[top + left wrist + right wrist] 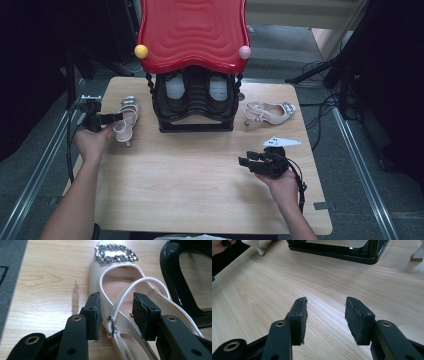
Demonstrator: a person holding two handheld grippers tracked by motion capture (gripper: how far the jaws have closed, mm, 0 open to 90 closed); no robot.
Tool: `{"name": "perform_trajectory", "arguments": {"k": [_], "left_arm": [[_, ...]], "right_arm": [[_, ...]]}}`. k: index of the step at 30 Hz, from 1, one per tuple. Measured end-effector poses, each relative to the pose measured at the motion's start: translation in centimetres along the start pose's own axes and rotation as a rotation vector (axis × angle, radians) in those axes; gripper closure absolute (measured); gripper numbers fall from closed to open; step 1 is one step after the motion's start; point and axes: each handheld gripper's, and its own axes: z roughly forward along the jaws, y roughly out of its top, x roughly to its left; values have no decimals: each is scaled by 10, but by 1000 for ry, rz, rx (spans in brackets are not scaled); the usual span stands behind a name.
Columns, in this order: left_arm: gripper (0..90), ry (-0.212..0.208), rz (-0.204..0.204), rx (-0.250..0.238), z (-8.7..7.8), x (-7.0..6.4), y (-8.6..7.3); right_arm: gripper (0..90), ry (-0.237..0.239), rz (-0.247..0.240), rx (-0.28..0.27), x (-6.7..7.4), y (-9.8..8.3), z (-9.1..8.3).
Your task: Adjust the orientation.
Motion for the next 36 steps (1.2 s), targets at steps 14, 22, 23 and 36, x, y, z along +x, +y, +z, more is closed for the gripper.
{"name": "perform_trajectory", "arguments": {"k": [14, 22, 23, 36], "left_arm": [[728, 78, -33, 5, 12, 1, -7], [817, 36, -95, 5, 9, 11, -5], [818, 30, -97, 2, 9, 12, -5], [829, -72, -232, -78, -1, 22, -6]], "right_arm": [[528, -12, -2, 5, 1, -2, -1], [527, -13, -2, 4, 0, -2, -1], [527, -12, -2, 2, -1, -2, -1], [523, -14, -1, -1, 0, -1, -1]]}}
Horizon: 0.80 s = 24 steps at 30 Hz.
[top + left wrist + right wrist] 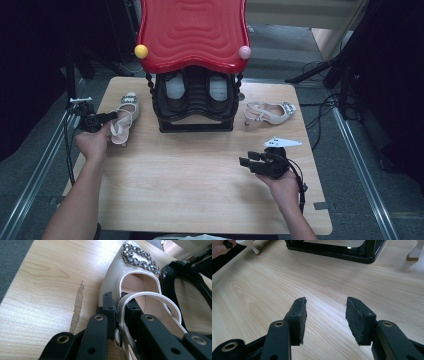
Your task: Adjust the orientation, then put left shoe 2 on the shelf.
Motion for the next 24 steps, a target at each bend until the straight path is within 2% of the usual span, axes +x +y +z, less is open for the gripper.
{"name": "perform_trajectory", "arguments": {"k": [1, 7, 9, 13, 16, 18, 20, 24], "left_arm": [[828, -2, 9, 4, -1, 0, 0], [830, -26, -16, -22, -5, -2, 2], [830, -29, -8, -21, -6, -3, 3], [829, -40, 19, -29, -14, -13, 3], [829, -69, 3, -28, -16, -18, 6], [829, -82, 1, -34, -18, -22, 9], [829, -107, -18, -41, -21, -25, 15], [829, -133, -30, -69, -31, -37, 32]], "right_arm": [[523, 0, 0, 0, 0, 0, 0], [521, 1, -1, 5, 0, 0, 1], [520, 2, -2, 9, 0, 0, 1], [518, -5, 7, 4, -1, -1, 1], [518, 7, 13, -1, -2, -2, 1], [518, 5, 10, 2, -2, -2, 2], [517, 11, 7, 6, -2, -1, 4], [515, 10, -7, 19, 2, -1, 7]]}}
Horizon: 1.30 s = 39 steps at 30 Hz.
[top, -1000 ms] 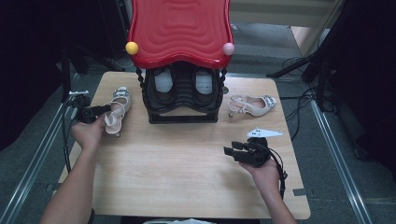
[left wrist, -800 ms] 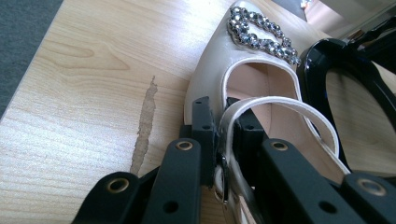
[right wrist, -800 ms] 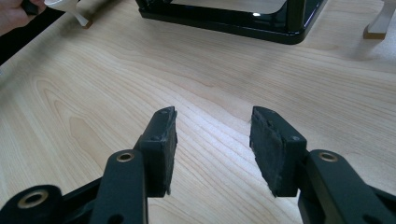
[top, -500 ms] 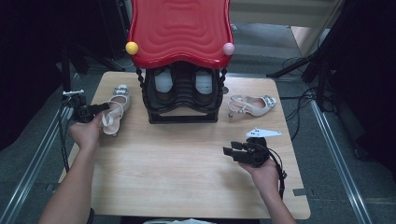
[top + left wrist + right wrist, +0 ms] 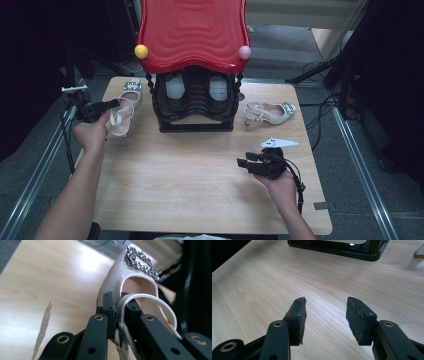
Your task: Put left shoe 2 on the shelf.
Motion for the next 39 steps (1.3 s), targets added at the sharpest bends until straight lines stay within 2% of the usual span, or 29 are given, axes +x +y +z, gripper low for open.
{"name": "perform_trajectory", "arguments": {"k": [3, 7, 12, 20, 26, 28, 30, 36, 39], "left_arm": [[829, 2, 13, -24, -6, -11, 14], [828, -25, 21, -32, -14, -24, 31], [828, -26, 30, -63, -25, -42, 53], [827, -51, 68, -111, -47, -70, 83], [826, -90, 86, -98, -60, -91, 109], [826, -90, 111, -98, -66, -101, 118], [826, -105, 113, -112, -72, -111, 125], [826, -119, 123, -150, -88, -132, 142], [826, -128, 143, -161, -96, -143, 149]], "right_arm": [[514, 3, -3, 6, 1, 0, 1], [514, -1, -2, 3, 0, 0, 0], [513, 0, 2, -2, -1, 0, -1], [514, 2, 3, -3, -1, 0, -1], [514, 2, 7, -7, -1, 0, -2], [514, 4, 6, -6, -2, 0, -2], [513, 3, 3, -2, -2, 0, -1], [514, 5, 6, -3, -2, 0, -2], [514, 2, 8, -4, -2, 0, -2]]}}
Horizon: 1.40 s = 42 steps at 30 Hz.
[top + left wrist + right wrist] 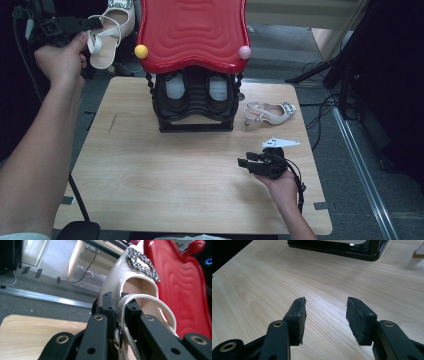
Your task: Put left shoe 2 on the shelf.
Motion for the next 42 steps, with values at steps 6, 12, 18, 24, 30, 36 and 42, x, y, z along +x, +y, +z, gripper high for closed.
{"name": "perform_trajectory", "arguments": {"k": [6, 12, 18, 24, 30, 36, 42], "left_arm": [[825, -46, 1, -22, -9, -23, 18], [824, -67, 40, -27, -10, -52, 32], [823, -105, 67, -9, 1, -81, 37], [822, -135, 85, 14, 20, -107, 31], [821, -147, 82, 37, 41, -120, 22], [819, -146, 82, 38, 59, -124, 7], [815, -126, 87, 57, 73, -121, -8]], "right_arm": [[514, 1, -2, -1, 0, 0, 0], [514, 0, -6, -4, 0, 0, -1], [513, 4, -4, -4, 0, 0, -2], [514, 10, -6, -4, 1, 0, -2], [513, 14, -13, 3, 2, 0, -2], [513, 15, -4, -12, 0, 0, -6], [513, 16, -2, -14, 0, 0, -7]]}}
